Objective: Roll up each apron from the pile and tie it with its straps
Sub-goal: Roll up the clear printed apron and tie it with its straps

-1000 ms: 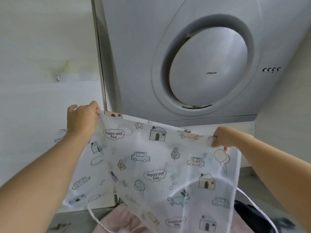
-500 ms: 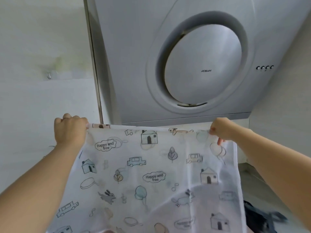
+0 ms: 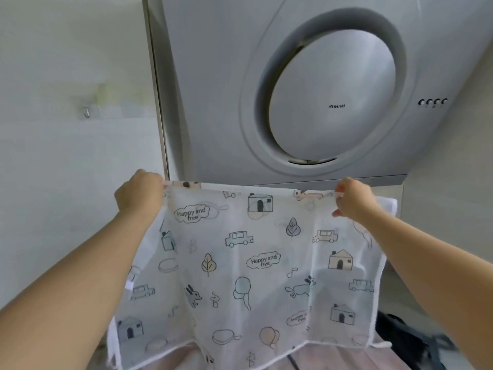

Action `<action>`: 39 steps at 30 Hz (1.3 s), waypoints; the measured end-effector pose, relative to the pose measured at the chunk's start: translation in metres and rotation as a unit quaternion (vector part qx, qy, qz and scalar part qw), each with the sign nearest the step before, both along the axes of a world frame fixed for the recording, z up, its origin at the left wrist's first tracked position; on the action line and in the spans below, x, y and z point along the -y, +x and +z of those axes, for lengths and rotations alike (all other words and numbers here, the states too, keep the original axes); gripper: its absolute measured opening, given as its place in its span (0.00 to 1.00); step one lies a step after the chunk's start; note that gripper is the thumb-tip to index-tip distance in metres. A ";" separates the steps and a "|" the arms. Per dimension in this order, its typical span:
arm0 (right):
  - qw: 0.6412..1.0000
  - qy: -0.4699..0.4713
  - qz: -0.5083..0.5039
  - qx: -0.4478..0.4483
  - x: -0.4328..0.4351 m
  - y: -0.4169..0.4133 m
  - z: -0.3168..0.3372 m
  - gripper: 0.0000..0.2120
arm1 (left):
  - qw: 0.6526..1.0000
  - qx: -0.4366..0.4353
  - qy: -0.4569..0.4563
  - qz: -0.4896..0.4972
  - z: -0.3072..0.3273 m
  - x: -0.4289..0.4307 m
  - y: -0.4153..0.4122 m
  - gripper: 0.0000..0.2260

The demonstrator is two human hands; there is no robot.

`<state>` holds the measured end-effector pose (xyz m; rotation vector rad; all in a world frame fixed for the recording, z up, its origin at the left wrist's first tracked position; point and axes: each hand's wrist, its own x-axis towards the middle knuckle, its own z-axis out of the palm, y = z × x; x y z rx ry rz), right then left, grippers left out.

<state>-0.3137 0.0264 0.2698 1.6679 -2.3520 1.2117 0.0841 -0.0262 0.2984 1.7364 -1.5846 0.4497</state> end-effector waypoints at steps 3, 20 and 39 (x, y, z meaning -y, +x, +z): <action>0.990 0.073 0.113 0.047 -0.003 0.029 -0.031 0.22 | 0.999 0.019 -0.029 -0.032 0.009 -0.005 -0.018 0.11; 0.957 -0.286 -0.003 0.054 0.000 0.018 0.021 0.17 | 0.996 0.068 -0.049 -0.031 -0.006 -0.002 -0.007 0.06; 0.978 -0.204 -0.048 0.021 -0.024 -0.018 0.040 0.07 | 0.972 -0.113 -0.106 -0.176 0.055 -0.024 -0.028 0.07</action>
